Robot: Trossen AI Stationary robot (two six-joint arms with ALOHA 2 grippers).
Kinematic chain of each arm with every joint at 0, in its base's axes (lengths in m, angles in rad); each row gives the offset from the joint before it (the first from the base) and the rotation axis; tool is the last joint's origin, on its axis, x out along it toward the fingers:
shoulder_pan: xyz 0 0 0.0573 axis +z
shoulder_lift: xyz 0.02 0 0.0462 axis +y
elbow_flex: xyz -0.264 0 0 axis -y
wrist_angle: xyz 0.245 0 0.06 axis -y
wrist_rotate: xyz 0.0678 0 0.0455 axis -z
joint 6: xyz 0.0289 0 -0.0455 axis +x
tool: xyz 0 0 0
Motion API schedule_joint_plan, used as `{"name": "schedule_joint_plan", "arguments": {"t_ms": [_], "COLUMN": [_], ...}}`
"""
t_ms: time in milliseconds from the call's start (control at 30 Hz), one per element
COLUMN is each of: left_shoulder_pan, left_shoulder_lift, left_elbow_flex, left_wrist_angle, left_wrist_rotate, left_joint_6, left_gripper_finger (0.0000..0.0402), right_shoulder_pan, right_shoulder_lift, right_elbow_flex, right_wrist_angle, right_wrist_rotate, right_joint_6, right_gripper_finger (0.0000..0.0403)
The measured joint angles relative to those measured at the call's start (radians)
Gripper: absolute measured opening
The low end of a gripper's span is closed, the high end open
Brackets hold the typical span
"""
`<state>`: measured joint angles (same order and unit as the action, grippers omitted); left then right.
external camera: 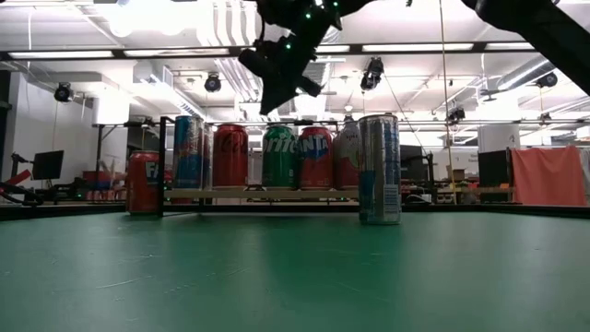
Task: Pick and place cans onto a shelf
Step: Adjust the soda cans on the shelf
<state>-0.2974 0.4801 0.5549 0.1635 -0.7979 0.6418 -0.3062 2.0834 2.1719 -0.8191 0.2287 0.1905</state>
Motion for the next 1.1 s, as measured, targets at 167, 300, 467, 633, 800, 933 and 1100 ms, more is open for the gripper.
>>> {"name": "schedule_joint_plan", "arguments": {"t_ms": [167, 300, 467, 633, 800, 933, 1100], "left_shoulder_pan": [0.000, 0.000, 0.000, 0.000, 0.000, 0.000, 0.000], "left_shoulder_lift": [0.000, 0.000, 0.000, 0.000, 0.000, 0.000, 0.000], "left_elbow_flex": [0.000, 0.000, 0.000, 0.000, 0.000, 0.000, 0.000], "left_wrist_angle": [0.000, -0.001, -0.001, -0.001, -0.001, -0.001, -0.001], "left_wrist_rotate": [0.000, 0.000, 0.000, 0.000, 0.000, 0.000, 0.000], "left_joint_6": [0.000, 0.000, 0.000, 0.000, 0.000, 0.000, 0.000], "left_gripper_finger": [0.0356, 0.0356, 0.0356, 0.0356, 0.0356, 0.0356, 0.0356], "right_shoulder_pan": [0.007, 0.005, 0.003, 0.003, 0.003, 0.003, 0.003], "right_shoulder_lift": [0.004, 0.007, 0.007, 0.007, 0.007, 0.005, 0.005], "right_elbow_flex": [-0.004, -0.028, -0.041, -0.041, -0.041, -0.041, -0.041], "right_wrist_angle": [-0.025, -0.040, -0.047, -0.062, -0.072, -0.090, -0.095], "right_wrist_rotate": [0.005, 0.007, 0.008, 0.009, 0.009, 0.009, 0.009], "right_joint_6": [0.022, 0.040, 0.053, 0.061, 0.063, 0.064, 0.064], "right_gripper_finger": [0.0013, 0.0013, 0.0013, 0.0013, 0.0013, 0.0013, 0.0013]}}
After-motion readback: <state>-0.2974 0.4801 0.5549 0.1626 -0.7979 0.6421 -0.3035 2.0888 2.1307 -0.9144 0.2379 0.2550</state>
